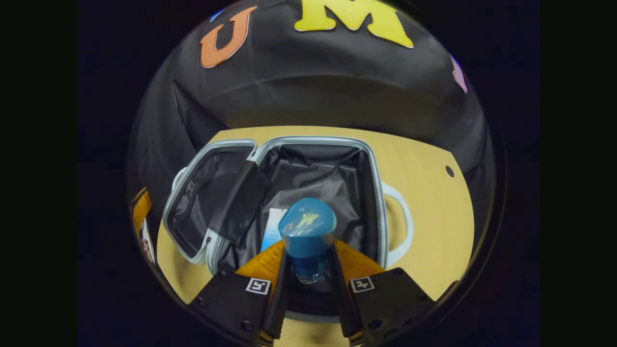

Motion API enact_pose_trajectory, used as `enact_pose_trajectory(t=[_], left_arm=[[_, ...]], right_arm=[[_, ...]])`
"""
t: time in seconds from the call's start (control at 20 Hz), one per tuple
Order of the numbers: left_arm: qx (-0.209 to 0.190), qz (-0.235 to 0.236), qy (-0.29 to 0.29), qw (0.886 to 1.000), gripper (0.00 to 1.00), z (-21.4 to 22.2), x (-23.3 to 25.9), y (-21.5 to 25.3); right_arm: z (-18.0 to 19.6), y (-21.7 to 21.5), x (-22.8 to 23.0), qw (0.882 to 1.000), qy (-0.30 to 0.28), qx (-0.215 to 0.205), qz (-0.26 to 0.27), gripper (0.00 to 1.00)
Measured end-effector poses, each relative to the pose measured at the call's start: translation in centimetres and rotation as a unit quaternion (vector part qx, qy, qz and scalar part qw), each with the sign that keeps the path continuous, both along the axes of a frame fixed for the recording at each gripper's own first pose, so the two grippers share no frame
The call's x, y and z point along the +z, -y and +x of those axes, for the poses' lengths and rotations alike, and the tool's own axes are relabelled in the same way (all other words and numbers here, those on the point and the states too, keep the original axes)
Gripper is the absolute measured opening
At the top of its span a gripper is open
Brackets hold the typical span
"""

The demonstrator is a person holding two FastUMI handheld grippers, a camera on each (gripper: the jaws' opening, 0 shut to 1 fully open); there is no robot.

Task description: First open the suitcase, pack the skin care products into it, and then close the suitcase.

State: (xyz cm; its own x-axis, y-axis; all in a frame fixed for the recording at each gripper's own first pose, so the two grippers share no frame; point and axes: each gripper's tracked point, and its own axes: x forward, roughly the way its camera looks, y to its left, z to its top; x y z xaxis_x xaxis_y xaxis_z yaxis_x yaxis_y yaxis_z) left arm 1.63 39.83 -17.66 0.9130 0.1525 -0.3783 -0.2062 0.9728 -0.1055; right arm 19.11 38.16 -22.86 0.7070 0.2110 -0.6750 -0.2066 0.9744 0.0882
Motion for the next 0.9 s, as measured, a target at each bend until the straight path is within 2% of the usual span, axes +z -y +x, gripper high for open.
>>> enact_pose_trajectory(t=[0.05, 0.3, 0.55, 0.75, 0.9], left_arm=[[0.015, -0.01, -0.005, 1.0, 0.97, -0.5, -0.5, -1.0], [0.068, -0.058, -0.007, 0.996, 0.97, -0.7, -1.9, -4.7], [0.091, -0.105, -0.014, 0.99, 0.99, -0.1, -3.8, -7.4], [0.11, -0.17, -0.02, 0.979, 0.99, 0.2, -4.8, -7.9], [0.114, -0.198, -0.016, 0.973, 0.99, 0.7, -5.4, -8.1]], right_arm=[[0.8, -0.2, -0.3, 1.0, -0.002, -0.003, -0.002, 0.41], [3.1, -0.5, -3.5, 0.998, -0.044, -0.034, -0.01, 0.43], [3.2, -0.4, -5.4, 0.996, -0.069, -0.057, -0.026, 0.43], [3.2, -0.4, -5.2, 0.994, -0.078, -0.062, -0.036, 0.44], [3.2, -0.6, -1.8, 0.996, -0.064, -0.061, -0.015, 0.53]])
